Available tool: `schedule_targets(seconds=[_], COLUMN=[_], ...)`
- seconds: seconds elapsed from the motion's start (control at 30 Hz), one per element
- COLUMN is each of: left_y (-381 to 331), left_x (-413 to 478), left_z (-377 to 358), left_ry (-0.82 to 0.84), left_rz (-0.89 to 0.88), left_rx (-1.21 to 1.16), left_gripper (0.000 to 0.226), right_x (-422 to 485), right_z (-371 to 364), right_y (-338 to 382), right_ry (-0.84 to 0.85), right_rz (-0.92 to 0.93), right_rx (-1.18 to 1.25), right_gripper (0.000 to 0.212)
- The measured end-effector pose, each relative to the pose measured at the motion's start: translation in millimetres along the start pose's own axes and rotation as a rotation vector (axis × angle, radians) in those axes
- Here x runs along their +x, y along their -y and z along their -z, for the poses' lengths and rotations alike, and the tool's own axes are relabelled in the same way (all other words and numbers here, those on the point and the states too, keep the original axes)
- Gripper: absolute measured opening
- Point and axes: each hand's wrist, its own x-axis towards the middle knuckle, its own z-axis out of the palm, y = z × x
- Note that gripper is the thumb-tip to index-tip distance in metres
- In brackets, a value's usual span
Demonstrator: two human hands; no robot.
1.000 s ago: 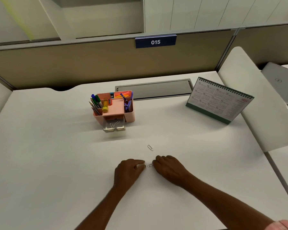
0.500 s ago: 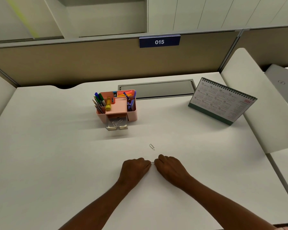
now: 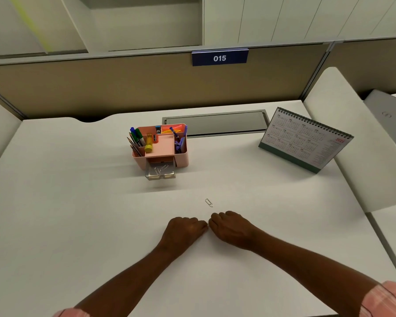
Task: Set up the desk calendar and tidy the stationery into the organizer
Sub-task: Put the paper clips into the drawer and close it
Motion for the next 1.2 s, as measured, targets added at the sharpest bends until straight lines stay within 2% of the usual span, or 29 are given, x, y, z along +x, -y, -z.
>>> schedule_targets(seconds=[0.2, 0.37, 0.53, 0.7, 0.83, 0.93, 1.07, 1.2], left_y=[0, -10, -14, -17, -16, -13, -14, -15], left_x=[5, 0, -4, 3, 8, 10, 11, 18], left_z=[-2, -5, -1, 5, 6, 5, 5, 7], left_ry=[0.024, 0.095, 0.101, 0.095, 0.133, 0.165, 0.229, 0.297], left_rz=[0.015, 0.179, 0.320, 0.289, 0.269, 0.278, 0.358, 0.451], left_rx=[-0.006, -0.068, -0.159, -0.177, -0.150, -0.141, -0.216, -0.306], left_gripper=[0.031, 0.028, 0.028, 0.030, 0.031, 0.029, 0.034, 0.026], right_x=[9, 0, 5, 12, 11, 12, 8, 7], right_z=[0, 4, 6, 9, 6, 5, 6, 3], right_y=[-4, -6, -9, -12, -9, -8, -7, -11], right_ry=[0.001, -0.030, 0.001, 0.068, 0.094, 0.051, 0.033, 0.069], right_rz=[-0.070, -0.120, -0.082, -0.012, 0.032, -0.038, -0.201, -0.345], right_rx=[0.108, 0.262, 0.227, 0.113, 0.000, 0.056, 0.277, 0.459], right_gripper=[0.016, 0.016, 0.018, 0.011, 0.014, 0.015, 0.020, 0.010])
